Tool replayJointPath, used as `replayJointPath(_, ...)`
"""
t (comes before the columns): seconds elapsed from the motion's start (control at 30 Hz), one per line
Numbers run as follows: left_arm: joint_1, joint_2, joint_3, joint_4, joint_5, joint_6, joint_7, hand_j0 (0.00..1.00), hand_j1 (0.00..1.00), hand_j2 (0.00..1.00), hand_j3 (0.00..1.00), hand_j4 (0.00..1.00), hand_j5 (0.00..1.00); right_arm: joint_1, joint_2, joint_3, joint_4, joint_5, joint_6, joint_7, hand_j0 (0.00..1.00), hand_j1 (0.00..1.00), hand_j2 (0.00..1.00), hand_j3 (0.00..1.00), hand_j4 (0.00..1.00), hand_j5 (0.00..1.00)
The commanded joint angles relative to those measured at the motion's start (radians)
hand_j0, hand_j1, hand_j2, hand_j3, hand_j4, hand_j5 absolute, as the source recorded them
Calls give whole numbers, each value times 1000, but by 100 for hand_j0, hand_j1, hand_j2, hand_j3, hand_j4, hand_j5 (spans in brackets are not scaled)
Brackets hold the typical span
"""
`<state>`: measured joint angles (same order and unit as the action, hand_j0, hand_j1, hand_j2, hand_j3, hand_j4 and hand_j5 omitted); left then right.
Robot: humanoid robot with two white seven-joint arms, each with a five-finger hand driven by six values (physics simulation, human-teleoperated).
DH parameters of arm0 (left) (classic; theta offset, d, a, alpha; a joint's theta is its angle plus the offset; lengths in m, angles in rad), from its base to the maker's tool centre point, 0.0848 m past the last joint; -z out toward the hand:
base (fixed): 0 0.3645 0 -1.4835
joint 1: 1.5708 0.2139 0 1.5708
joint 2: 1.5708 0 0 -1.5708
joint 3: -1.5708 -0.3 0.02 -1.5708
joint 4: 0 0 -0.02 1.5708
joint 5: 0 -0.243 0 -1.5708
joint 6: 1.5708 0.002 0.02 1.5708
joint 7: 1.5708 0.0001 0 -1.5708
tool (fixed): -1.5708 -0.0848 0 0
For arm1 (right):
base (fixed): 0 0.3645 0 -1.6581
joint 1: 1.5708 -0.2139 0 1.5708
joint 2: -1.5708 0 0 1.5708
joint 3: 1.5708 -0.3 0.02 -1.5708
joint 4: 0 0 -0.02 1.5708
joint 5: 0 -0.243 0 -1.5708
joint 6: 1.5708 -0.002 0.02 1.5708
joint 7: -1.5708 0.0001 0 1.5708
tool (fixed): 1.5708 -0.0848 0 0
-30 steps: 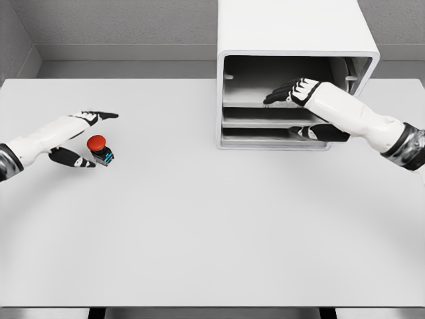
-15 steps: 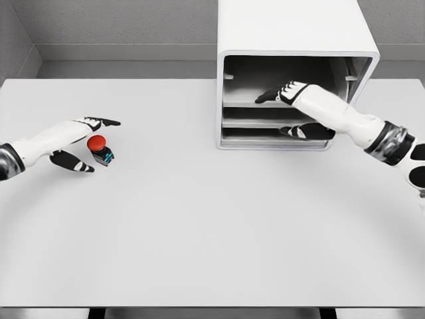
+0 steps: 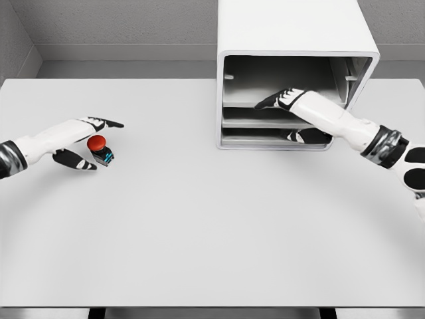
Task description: Slide open multi-storey tabletop storage cabinets and put open load switch and slide close multi-storey tabletop storage cabinets
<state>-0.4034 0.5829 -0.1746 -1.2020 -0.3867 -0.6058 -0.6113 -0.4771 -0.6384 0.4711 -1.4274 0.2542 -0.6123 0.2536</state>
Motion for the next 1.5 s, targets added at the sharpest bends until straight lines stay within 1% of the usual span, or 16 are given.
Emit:
replayJointPath(0.0, 0, 9, -9, -1, 8, 3, 0, 96, 96, 96, 96, 96, 96, 2, -1, 0, -2, -6, 1, -1, 82, 82, 82, 82, 82, 82)
replayJointPath(0.17, -6, 23, -19, -1, 8, 0, 0, 95, 95, 95, 95, 95, 95, 8, -6, 0, -2, -3, 1, -1, 82, 82, 82, 82, 82, 82)
replayJointPath(0.2, -11, 54, -55, -2, 11, -2, 0, 95, 95, 95, 95, 95, 95, 9, -7, 0, -2, -3, 1, -1, 82, 82, 82, 82, 82, 82)
replayJointPath(0.33, -21, 58, -62, -4, 12, -3, 0, 95, 95, 95, 95, 95, 95, 20, -9, -2, -24, -1, 1, -1, 83, 83, 83, 83, 83, 83)
replayJointPath(0.47, -21, 58, -62, -39, 12, -3, 0, 92, 92, 92, 92, 92, 92, 32, -15, -2, -28, -1, 1, -1, 83, 83, 83, 83, 83, 83)
replayJointPath(0.53, -21, 58, -62, -53, 12, -2, 0, 91, 91, 91, 91, 91, 91, 46, -35, -3, -67, -4, 1, -2, 83, 83, 83, 83, 83, 83)
replayJointPath(0.6, -21, 58, -62, -53, 12, 0, 0, 87, 87, 87, 87, 87, 87, 49, -43, -5, -76, -6, 1, -2, 83, 83, 83, 83, 83, 83)
replayJointPath(0.63, -21, 58, -62, -53, 11, 1, 0, 81, 81, 81, 81, 81, 81, 49, -50, -5, -77, -7, 1, -1, 83, 83, 83, 83, 83, 83)
replayJointPath(0.77, -20, 58, -66, -53, 6, 1, 0, 73, 73, 73, 73, 73, 73, 63, -69, -12, -113, -12, 1, -1, 80, 80, 80, 80, 80, 80)
replayJointPath(0.83, -20, 58, -79, -53, 5, 3, 0, 74, 74, 74, 74, 74, 74, 63, -76, -12, -114, -13, 1, -1, 79, 79, 79, 79, 79, 79)
replayJointPath(1.07, -20, 60, -80, -47, -6, 6, 0, 74, 74, 74, 74, 74, 74, 75, -90, -12, -116, -15, 1, -1, 75, 75, 75, 75, 75, 75)
replayJointPath(1.13, -20, 60, -79, -44, -11, 6, 0, 74, 74, 74, 74, 74, 74, 90, -109, -14, -148, -16, 1, -2, 75, 75, 75, 75, 75, 75)
replayJointPath(1.23, -20, 60, -77, -39, -12, 8, 0, 74, 74, 74, 74, 74, 74, 97, -115, -15, -151, -18, 1, -2, 75, 75, 75, 75, 75, 75)
replayJointPath(1.33, -21, 60, -77, -36, -12, 8, 0, 74, 74, 74, 74, 74, 74, 84, -113, -17, -148, -30, 1, -2, 77, 77, 77, 77, 77, 77)
replayJointPath(1.4, -21, 60, -77, -30, -12, 8, 0, 74, 74, 74, 74, 74, 74, 86, -109, -51, -146, -30, 1, -2, 77, 77, 77, 77, 77, 77)
replayJointPath(1.47, -21, 60, -74, -28, -12, 9, 0, 73, 73, 73, 73, 73, 73, 83, -101, -52, -136, -27, 1, -4, 77, 77, 77, 77, 77, 77)
